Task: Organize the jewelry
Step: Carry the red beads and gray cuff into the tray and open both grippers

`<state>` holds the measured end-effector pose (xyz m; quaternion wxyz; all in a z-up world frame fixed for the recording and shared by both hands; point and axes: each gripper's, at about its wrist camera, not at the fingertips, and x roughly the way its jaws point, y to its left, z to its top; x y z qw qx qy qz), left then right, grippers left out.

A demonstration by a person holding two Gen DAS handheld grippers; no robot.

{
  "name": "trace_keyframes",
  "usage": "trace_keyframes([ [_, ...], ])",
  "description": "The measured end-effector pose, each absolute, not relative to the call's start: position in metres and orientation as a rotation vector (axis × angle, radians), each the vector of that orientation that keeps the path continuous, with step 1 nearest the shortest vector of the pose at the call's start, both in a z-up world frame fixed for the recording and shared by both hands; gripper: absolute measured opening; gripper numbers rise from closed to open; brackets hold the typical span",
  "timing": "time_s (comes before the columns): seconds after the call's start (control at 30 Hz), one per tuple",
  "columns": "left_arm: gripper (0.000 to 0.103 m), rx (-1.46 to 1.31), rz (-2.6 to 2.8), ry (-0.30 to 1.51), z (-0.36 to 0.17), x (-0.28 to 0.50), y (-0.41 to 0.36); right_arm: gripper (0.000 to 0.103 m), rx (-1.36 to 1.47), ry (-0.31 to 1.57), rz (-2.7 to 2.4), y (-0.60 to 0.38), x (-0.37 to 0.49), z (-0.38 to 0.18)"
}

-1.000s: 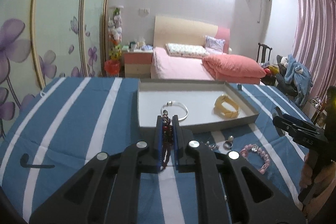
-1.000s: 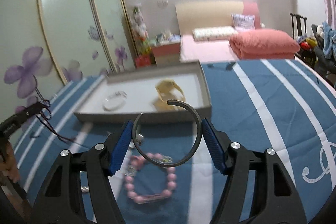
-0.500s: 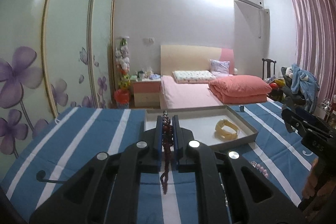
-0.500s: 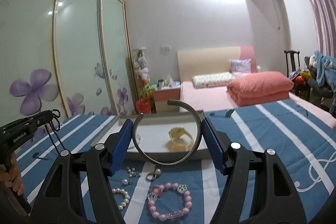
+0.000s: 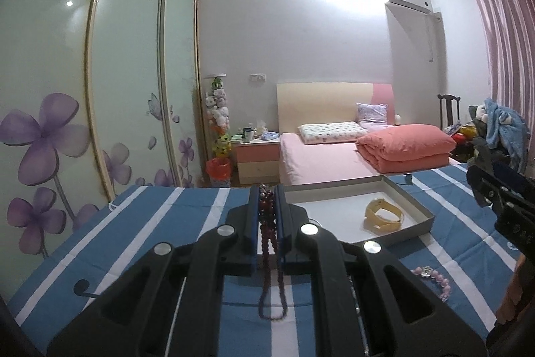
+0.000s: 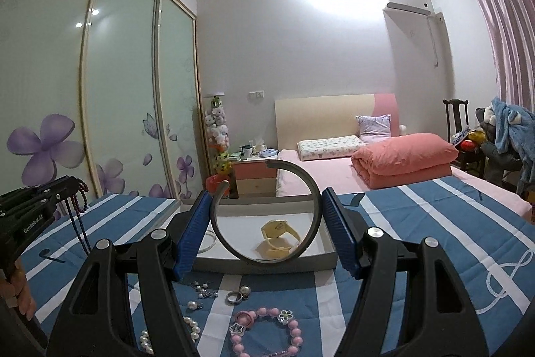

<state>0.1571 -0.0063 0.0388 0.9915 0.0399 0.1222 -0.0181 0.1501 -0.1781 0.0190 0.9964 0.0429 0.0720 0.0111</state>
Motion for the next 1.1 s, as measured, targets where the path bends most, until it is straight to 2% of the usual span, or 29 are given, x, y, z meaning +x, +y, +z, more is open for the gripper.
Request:
trace_keyframes([
  [0.7, 0.010, 0.107, 0.001, 0.267, 0.027, 0.185, -0.015, 0.067, 0.067, 0.148, 0.023, -0.175, 0.159, 0.021],
  [1.1, 0.010, 0.096, 0.005, 0.260, 0.030, 0.221, -0.023, 0.067, 0.088, 0.173, 0.016, -0.184, 0.194, 0.022],
])
